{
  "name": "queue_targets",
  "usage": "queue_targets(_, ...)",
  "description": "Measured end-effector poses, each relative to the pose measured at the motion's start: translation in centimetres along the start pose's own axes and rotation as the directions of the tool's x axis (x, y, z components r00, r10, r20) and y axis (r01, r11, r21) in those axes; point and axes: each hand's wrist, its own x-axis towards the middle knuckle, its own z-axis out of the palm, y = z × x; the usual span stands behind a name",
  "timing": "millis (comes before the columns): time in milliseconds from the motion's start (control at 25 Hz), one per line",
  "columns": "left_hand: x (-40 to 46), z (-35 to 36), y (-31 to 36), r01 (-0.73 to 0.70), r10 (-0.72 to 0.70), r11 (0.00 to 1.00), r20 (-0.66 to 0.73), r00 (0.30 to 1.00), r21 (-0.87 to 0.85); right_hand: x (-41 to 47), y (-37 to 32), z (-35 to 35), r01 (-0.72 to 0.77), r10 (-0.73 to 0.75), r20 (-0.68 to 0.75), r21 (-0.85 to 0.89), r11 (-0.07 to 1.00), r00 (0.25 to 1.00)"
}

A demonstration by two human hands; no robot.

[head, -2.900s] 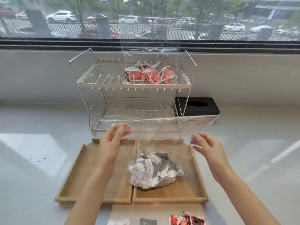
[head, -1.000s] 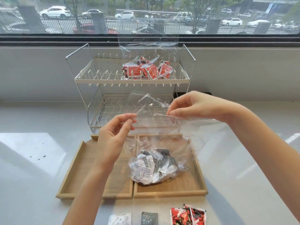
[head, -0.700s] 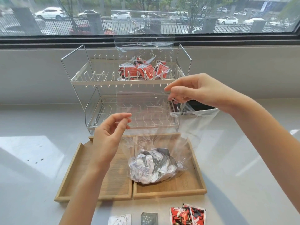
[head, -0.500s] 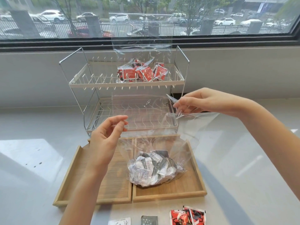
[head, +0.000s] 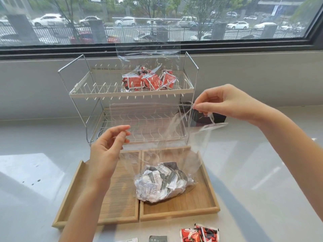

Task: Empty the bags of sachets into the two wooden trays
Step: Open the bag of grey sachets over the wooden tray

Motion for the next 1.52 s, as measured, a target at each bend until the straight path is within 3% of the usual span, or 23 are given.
queue_targets(200,-0.1,-0.1,-0.2,0.007,-0.007,1.000,0.000,1.000,-0.006,-0.5,2.2,-0.2,-0.227,0.232,0.155,-0.052,0.972,0.960)
queue_targets(280,0.0,-0.1,-0.2,0.007,-0.007,1.000,0.002,1.000,-0.001,-1.0,2.9,-0.6,-0.247,0.252,0.190,-0.050,0.968,0.949)
queue_targets(480,0.0,-0.1,-0.3,-0.004,0.004,1.000,-0.004,1.000,0.003,-1.3,2.4,-1.8,-0.129,0.130,-0.020,0.042,0.991,0.991)
queue_targets(640,0.1,-0.2,-0.4,-0.009,0.009,1.000,-0.016,1.000,0.010,-1.4,2.2,-2.1,-0.072,0.072,-0.144,0.004,0.997,0.987)
queue_targets(720,0.2,-0.2,-0.5,-0.005,0.005,1.000,-0.025,1.000,0.012,-1.4,2.8,-1.2,-0.057,0.095,-0.228,0.169,0.984,0.969)
queue_targets(840,0.1,-0.2,-0.6,0.003,-0.003,1.000,-0.050,0.999,-0.001,-2.0,5.1,0.9,0.023,0.180,-0.370,0.483,0.876,0.911)
queue_targets(960,0.0,-0.2,-0.8,-0.001,-0.002,0.999,-0.058,0.998,-0.040,-4.0,9.4,5.1,0.032,0.230,-0.339,0.618,0.785,0.912)
queue_targets(1160,-0.3,-0.4,-1.3,-0.017,0.024,0.994,0.063,0.998,-0.108,-7.2,14.2,13.1,-0.326,0.368,-0.034,0.393,0.860,0.929)
queue_targets(1280,-1.4,-1.5,-2.8,0.053,-0.030,0.993,0.206,0.978,-0.105,-7.3,16.2,15.5,-0.398,0.402,0.032,0.232,0.887,0.915)
queue_targets(1400,-3.2,-2.0,-5.5,0.185,-0.199,0.980,0.323,0.925,0.075,-7.0,17.2,16.5,-0.413,0.407,0.073,0.207,0.887,0.910)
queue_targets(1520,-4.8,-0.9,-8.5,0.270,-0.400,0.900,0.400,0.824,0.343,-6.9,17.8,17.3,-0.425,0.423,0.037,0.091,0.901,0.905)
